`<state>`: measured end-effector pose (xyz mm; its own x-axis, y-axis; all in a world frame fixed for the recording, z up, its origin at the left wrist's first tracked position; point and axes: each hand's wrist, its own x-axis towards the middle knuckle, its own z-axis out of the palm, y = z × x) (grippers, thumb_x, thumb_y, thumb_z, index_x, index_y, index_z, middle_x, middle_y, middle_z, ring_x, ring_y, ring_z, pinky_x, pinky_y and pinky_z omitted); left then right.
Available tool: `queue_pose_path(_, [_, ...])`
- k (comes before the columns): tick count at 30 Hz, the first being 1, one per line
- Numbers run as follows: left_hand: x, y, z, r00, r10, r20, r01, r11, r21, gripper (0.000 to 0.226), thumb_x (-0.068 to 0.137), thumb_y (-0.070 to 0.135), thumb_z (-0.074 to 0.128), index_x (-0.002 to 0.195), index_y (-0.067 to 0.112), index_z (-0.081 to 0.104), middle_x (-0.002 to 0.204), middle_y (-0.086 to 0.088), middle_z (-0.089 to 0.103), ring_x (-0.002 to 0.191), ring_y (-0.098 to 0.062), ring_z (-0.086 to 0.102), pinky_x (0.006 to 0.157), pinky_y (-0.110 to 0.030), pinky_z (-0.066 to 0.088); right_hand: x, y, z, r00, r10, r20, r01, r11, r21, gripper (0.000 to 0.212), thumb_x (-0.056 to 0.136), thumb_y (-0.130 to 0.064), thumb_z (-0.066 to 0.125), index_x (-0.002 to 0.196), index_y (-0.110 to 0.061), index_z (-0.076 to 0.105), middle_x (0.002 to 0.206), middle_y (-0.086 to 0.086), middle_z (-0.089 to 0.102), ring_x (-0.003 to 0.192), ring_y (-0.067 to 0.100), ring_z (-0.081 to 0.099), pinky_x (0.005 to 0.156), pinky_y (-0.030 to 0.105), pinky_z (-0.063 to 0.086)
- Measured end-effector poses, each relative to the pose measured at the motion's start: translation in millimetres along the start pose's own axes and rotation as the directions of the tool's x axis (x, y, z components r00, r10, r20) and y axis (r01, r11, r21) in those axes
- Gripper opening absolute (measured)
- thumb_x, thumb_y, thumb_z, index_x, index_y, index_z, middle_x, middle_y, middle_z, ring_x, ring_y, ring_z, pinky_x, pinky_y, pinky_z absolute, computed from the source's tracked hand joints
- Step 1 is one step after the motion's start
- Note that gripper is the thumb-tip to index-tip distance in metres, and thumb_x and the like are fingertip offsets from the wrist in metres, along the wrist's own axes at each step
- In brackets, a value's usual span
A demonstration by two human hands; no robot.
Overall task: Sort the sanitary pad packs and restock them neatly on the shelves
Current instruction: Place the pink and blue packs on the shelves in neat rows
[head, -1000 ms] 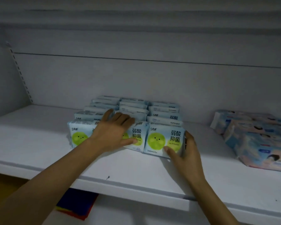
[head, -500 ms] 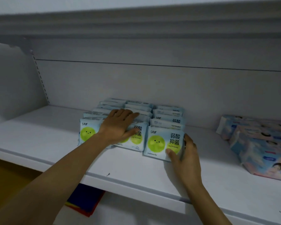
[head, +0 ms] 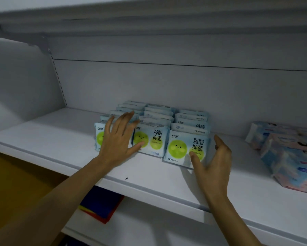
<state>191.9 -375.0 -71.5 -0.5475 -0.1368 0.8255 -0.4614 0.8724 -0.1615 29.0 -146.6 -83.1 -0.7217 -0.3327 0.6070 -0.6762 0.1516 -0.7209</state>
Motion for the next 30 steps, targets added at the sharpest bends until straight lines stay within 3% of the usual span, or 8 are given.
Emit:
queue_pose_path(3, [-16.1,-3.4,-9.0,0.998,-0.068,0.014,0.068,0.998,0.000,0.062,0.087,0.054,0.054,0.133,0.014,0.042,0.147,-0.016,0.039,0.133,-0.032,0.037,0.106,-0.057,0.031,-7.5,-11.2,4.1,0.954,-0.301,-0.009,0.296,0.942,-0.158,0.061,0.082,-0.032,0.067,0.134,-0.009,0.044,0.134,0.016,0.049,0.123,0.029,0.043,0.101,0.045,0.037])
queue_pose_path(6, [-16.0,-9.2,-18.6,0.989,-0.102,0.106,0.106,0.994,-0.029,0.060,0.088,0.051,0.054,0.133,0.015,0.044,0.148,-0.013,0.039,0.133,-0.030,0.037,0.105,-0.057,0.032,-18.5,-23.9,21.7,0.794,-0.580,0.183,0.608,0.745,-0.275,0.053,0.085,-0.037,0.059,0.131,-0.013,0.049,0.135,0.014,0.053,0.126,0.028,0.042,0.103,0.043,0.032])
queue_pose_path(14, [-50.8,-23.3,-62.8,0.992,-0.035,0.122,0.039,0.999,-0.034,0.056,0.092,0.048,0.050,0.136,0.013,0.043,0.148,-0.011,0.041,0.135,-0.027,0.037,0.111,-0.047,0.026,-43.4,-62.8,70.0,0.703,-0.596,0.389,0.687,0.711,-0.153,0.056,0.086,-0.042,0.053,0.133,-0.012,0.051,0.139,0.014,0.051,0.131,0.029,0.038,0.110,0.045,0.026])
queue_pose_path(20, [-160.9,-51.8,-113.1,0.975,-0.115,0.192,0.112,0.993,0.026,0.054,0.093,0.043,0.052,0.136,0.012,0.042,0.147,-0.012,0.042,0.138,-0.026,0.036,0.115,-0.042,0.023,-114.9,-119.4,128.2,0.522,-0.772,0.363,0.768,0.611,0.193,0.043,0.088,-0.029,0.063,0.125,-0.008,0.057,0.133,0.018,0.055,0.127,0.031,0.044,0.111,0.043,0.027])
queue_pose_path(22, [-215.6,-66.8,-127.7,0.936,-0.236,0.261,0.240,0.971,0.018,0.057,0.096,0.042,0.049,0.140,0.007,0.038,0.150,-0.013,0.036,0.142,-0.026,0.029,0.119,-0.040,0.017,-152.6,-131.3,152.9,0.467,-0.787,0.402,0.736,0.598,0.317,0.042,0.088,-0.027,0.064,0.124,-0.006,0.060,0.131,0.017,0.056,0.127,0.031,0.045,0.111,0.044,0.029])
queue_pose_path(25, [-306.4,-95.3,-150.4,0.824,-0.389,0.412,0.398,0.915,0.067,0.064,0.099,0.046,0.040,0.146,0.005,0.027,0.155,-0.012,0.027,0.147,-0.025,0.017,0.121,-0.037,0.009,-220.0,-134.9,199.4,0.408,-0.724,0.556,0.636,0.663,0.395,0.043,0.086,-0.026,0.065,0.125,-0.008,0.059,0.131,0.016,0.055,0.126,0.031,0.045,0.109,0.048,0.034])
queue_pose_path(30, [-443.5,-145.3,-175.1,0.567,-0.587,0.577,0.616,0.768,0.176,0.075,0.094,0.045,0.046,0.153,0.013,0.012,0.159,-0.005,0.014,0.148,-0.023,0.010,0.120,-0.033,0.005,-338.8,-117.1,273.6,0.271,-0.415,0.869,0.432,0.859,0.276,0.047,0.088,-0.040,0.051,0.127,-0.014,0.056,0.132,0.010,0.057,0.121,0.029,0.053,0.103,0.045,0.041])
